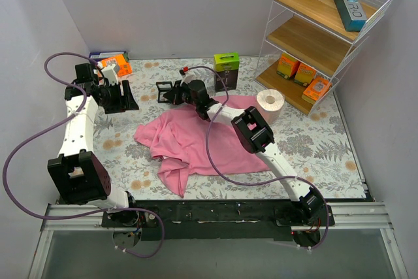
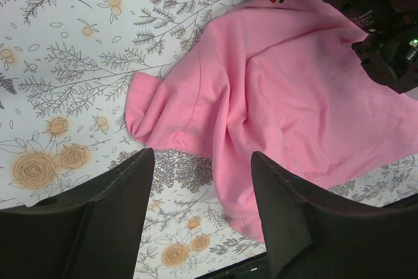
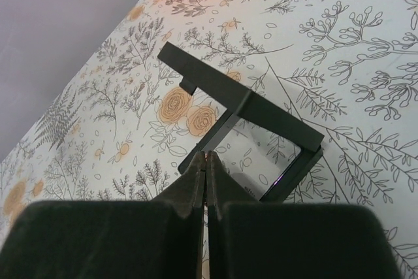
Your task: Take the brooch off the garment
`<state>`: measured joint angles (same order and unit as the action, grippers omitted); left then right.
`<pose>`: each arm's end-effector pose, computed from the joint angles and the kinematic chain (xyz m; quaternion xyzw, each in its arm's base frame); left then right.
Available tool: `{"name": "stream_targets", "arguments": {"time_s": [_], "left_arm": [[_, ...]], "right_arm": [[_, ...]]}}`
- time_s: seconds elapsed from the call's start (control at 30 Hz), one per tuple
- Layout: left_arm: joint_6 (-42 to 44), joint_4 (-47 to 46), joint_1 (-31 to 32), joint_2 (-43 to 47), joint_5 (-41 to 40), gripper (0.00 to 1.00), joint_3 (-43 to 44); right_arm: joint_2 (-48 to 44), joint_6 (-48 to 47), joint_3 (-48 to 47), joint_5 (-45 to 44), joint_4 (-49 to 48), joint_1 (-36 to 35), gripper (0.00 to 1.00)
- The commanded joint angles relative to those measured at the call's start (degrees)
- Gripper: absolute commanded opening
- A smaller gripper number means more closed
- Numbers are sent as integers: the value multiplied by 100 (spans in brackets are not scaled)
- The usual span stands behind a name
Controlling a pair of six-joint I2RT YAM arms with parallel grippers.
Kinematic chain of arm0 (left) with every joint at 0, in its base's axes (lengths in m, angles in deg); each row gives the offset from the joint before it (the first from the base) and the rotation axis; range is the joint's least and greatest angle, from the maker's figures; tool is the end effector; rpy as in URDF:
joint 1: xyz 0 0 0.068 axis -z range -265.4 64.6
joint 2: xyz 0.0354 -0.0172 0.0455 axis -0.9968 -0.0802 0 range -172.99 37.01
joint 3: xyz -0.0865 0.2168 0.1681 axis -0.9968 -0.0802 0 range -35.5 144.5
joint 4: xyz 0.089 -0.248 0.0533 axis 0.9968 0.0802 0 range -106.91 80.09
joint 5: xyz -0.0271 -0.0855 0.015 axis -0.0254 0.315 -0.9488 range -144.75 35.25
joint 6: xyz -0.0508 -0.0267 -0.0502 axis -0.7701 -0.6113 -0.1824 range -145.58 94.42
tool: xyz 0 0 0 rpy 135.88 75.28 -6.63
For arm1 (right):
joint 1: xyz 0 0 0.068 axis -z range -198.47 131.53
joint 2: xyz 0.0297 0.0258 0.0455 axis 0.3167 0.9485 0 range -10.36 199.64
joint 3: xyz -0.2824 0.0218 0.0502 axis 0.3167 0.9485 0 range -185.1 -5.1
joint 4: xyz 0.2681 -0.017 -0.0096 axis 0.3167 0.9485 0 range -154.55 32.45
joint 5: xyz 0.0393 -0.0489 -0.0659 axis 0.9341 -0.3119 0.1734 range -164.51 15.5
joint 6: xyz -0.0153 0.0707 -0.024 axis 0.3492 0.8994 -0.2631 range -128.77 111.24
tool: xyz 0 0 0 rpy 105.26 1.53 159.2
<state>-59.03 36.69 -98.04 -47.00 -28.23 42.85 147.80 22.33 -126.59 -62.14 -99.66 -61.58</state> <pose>0.3144 0.0409 0.3127 -0.3115 0.8874 -0.2641 0.2137 0.4687 0.4577 0.1108 -0.1493 0.7007 0.4799 0.5064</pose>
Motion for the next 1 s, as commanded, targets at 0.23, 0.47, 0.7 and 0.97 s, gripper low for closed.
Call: {"name": "stream_targets", "arguments": {"time_s": [0.23, 0.47, 0.7, 0.97], "left_arm": [[14, 36, -28, -80, 55, 60, -74], [5, 1, -36, -195, 20, 60, -30], [-3, -43, -28, -143, -77, 61, -47], [-30, -43, -28, 7, -60, 61, -197]], "right_arm": [[311, 327, -788, -568, 303, 31, 1], [382, 494, -964, -796, 558, 31, 7], [355, 416, -912, -665, 471, 31, 25], [206, 108, -850, -656, 224, 48, 36]]}}
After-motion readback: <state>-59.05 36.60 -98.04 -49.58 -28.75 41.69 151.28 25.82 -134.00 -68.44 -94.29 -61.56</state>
